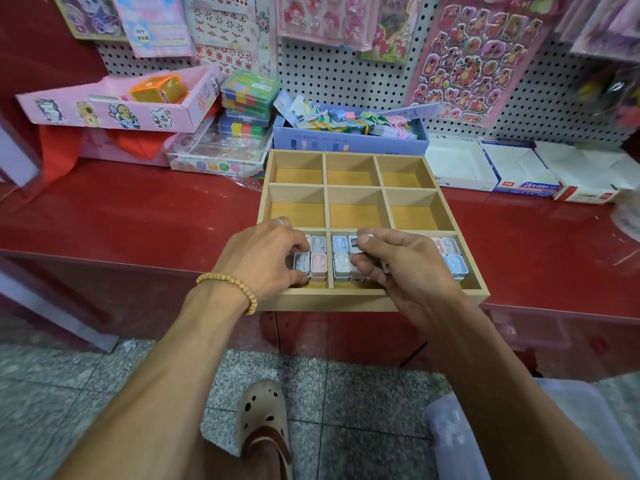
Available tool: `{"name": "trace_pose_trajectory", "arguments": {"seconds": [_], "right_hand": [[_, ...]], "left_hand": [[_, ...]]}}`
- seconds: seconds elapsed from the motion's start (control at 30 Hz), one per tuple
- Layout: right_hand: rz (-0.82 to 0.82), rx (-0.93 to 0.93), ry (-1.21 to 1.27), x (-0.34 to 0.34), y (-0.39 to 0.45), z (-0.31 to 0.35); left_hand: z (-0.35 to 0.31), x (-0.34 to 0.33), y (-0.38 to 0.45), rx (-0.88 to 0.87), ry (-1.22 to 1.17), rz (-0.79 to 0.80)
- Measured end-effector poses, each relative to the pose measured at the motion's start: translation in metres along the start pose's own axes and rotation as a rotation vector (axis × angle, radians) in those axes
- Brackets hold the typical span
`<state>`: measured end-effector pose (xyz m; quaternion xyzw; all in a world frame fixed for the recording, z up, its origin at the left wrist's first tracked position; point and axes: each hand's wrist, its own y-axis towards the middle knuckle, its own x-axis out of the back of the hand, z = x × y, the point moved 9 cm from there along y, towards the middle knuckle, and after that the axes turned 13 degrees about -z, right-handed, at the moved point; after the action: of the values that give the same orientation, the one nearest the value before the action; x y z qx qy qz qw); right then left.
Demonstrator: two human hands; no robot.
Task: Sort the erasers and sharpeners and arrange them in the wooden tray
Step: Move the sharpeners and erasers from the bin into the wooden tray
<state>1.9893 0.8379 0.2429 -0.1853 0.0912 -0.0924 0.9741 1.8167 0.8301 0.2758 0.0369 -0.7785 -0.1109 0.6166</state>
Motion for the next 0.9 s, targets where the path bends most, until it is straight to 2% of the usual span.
{"name": "trace_pose_trajectory", "arguments": {"seconds": [0.23, 0.27, 0.37, 0.47, 0.73, 0.9], "right_hand": [[0.008, 0.064, -0.163, 0.004, -0.006, 0.005], [0.012, 0.075, -0.168, 0.005, -0.006, 0.006], [0.042, 0.103, -0.182, 0.000, -0.009, 0.010], [0.088, 0.120, -0.191, -0.008, -0.011, 0.011], [0.184, 0.090, -0.130, -0.019, -0.013, 0.008], [0.157, 0.231, -0.319, -0.024, -0.018, 0.012]], "left_hand": [[-0.002, 0.004, 0.000, 0.001, -0.031, -0.010], [-0.001, 0.009, -0.001, 0.022, -0.108, -0.043], [-0.007, 0.025, -0.004, 0.093, -0.544, -0.142], [-0.023, 0.022, -0.007, 0.097, -0.767, -0.083], [-0.026, 0.027, -0.006, 0.083, -0.851, -0.079], [-0.024, 0.029, -0.006, 0.070, -0.755, -0.131]]}}
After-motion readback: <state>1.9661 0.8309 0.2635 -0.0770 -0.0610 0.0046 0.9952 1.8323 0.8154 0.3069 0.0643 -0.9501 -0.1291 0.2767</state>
